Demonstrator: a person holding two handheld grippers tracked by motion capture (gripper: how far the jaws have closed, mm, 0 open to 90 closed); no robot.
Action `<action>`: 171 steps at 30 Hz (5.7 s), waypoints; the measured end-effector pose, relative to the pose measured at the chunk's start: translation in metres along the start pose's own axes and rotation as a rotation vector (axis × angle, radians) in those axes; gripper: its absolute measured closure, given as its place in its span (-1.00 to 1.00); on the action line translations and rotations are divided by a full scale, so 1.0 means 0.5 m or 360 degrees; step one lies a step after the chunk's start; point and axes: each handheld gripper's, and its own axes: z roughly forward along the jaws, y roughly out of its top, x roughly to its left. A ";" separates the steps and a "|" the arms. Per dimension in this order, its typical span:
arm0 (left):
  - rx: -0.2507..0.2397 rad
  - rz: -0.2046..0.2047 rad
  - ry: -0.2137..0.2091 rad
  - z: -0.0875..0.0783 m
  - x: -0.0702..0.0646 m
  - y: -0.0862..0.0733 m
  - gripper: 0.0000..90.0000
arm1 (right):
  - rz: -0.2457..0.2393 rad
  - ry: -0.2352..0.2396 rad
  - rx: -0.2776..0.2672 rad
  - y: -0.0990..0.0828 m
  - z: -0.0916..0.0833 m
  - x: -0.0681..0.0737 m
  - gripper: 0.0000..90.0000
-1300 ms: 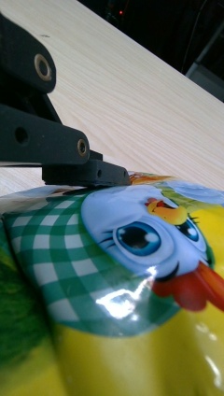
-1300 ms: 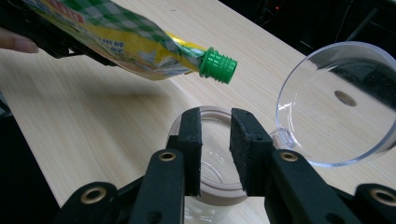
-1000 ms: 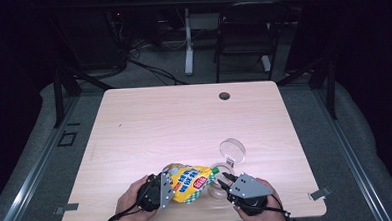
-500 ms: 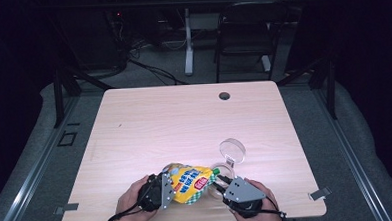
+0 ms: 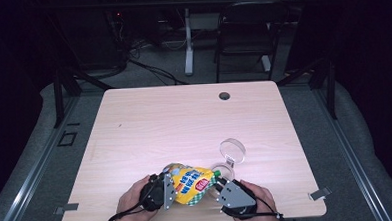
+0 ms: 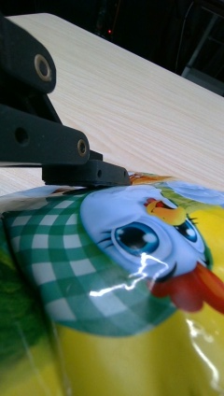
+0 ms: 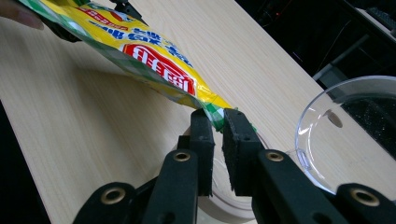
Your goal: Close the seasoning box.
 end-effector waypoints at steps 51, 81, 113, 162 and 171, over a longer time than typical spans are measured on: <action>0.0058 0.0131 0.0122 0.004 0.010 0.007 0.51 | -0.0478 -0.0235 0.0058 -0.006 0.012 0.055 0.91; 0.0062 0.0194 0.0116 -0.016 0.023 0.030 0.51 | -0.0879 -0.0455 0.0098 -0.012 0.048 0.052 0.53; 0.0234 0.0507 0.0193 -0.037 0.063 0.086 0.51 | -0.0630 -0.0430 0.0060 -0.020 0.062 0.047 0.59; 0.0329 0.0862 0.0459 -0.063 0.060 0.138 0.51 | -0.0498 -0.0578 -0.0003 -0.034 0.067 0.065 0.59; 0.0330 0.0902 0.0481 -0.066 0.063 0.147 0.51 | -0.0439 -0.0629 -0.0017 -0.035 0.067 0.069 0.59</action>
